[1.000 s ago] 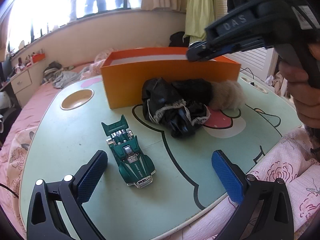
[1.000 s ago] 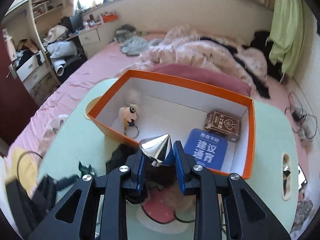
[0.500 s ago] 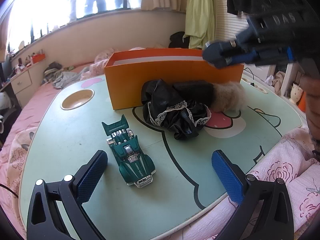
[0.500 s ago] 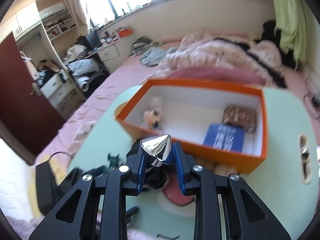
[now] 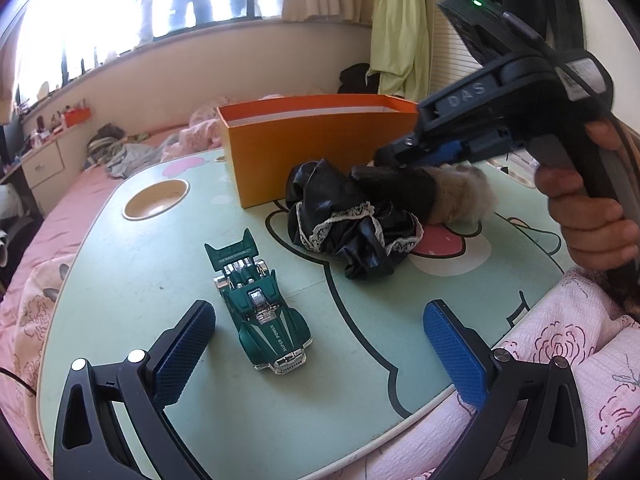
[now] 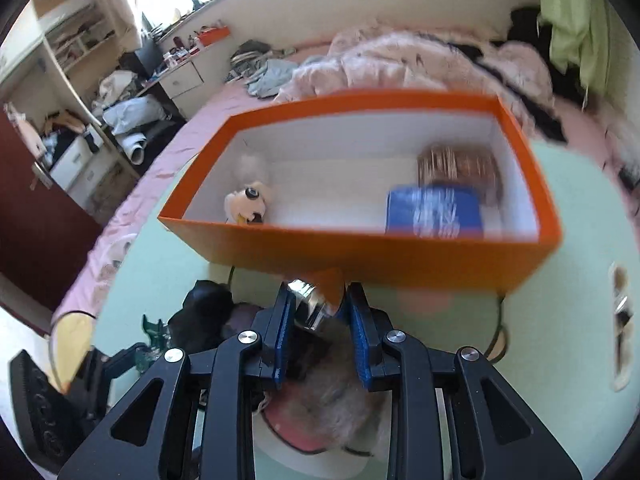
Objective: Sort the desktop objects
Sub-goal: 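Carry the silver ring out and set it behind the black lace cloth, then reach into the orange box and grasp the clear plastic bag with the left gripper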
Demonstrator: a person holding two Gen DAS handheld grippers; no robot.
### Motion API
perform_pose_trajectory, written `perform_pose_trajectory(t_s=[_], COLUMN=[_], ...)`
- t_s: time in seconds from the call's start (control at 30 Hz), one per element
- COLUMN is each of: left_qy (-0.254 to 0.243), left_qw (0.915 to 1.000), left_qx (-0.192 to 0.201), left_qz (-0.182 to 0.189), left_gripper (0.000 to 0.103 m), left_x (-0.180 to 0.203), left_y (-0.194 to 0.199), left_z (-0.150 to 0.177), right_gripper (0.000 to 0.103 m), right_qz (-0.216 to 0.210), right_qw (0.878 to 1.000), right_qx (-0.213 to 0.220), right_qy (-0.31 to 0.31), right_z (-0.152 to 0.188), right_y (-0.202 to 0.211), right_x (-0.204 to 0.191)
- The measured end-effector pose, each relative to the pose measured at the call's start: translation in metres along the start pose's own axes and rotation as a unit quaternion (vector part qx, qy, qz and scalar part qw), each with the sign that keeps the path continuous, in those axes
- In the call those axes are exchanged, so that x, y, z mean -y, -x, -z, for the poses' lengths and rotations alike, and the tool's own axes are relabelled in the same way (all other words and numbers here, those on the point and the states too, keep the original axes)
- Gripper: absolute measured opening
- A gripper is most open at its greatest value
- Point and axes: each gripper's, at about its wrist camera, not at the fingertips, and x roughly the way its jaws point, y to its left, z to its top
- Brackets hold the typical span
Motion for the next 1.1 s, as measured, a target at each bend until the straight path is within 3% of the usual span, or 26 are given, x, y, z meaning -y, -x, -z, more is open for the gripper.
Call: perform_pose_trajectory(t_s=[0.13,0.27,0.33,0.5,0.63,0.77,1.1], left_qy=[0.000,0.000,0.001,0.003,0.002,0.002,0.005], left_qw=[1.0000,1.0000,1.0000,1.0000,1.0000,1.0000,0.9998], left_qx=[0.000,0.000,-0.001,-0.001,-0.003,-0.003,-0.018], left_qz=[0.000,0.000,0.001,0.000,-0.001,-0.003,-0.009], left_gripper=[0.103,0.103,0.103,0.103,0.103,0.103,0.103], left_x=[0.000,0.000,-0.001,-0.001,-0.001,0.000,0.001], left_y=[0.000,0.000,0.001,0.000,0.000,-0.003,-0.005], left_z=[0.000,0.000,0.000,0.000,0.000,0.000,-0.003], right_gripper=[0.033,0.069,0.071,0.071,0.073,0.101,0.103], right_qz=[0.008,0.031,0.045,0.111,0.156,0.152,0.155], right_qw=[0.999,0.996,0.993,0.986,0.979,0.984,0.985], right_qx=[0.037,0.089,0.104,0.070,0.038,0.016,0.013], right_qy=[-0.017,-0.002,0.017,0.098,0.126,0.087,0.079], right_z=[0.013,0.029,0.039,0.074,0.101,0.102,0.099], right_y=[0.020,0.052,0.063,0.066,0.056,0.046,0.042], right_x=[0.006,-0.001,-0.006,-0.015,-0.011,0.005,0.009])
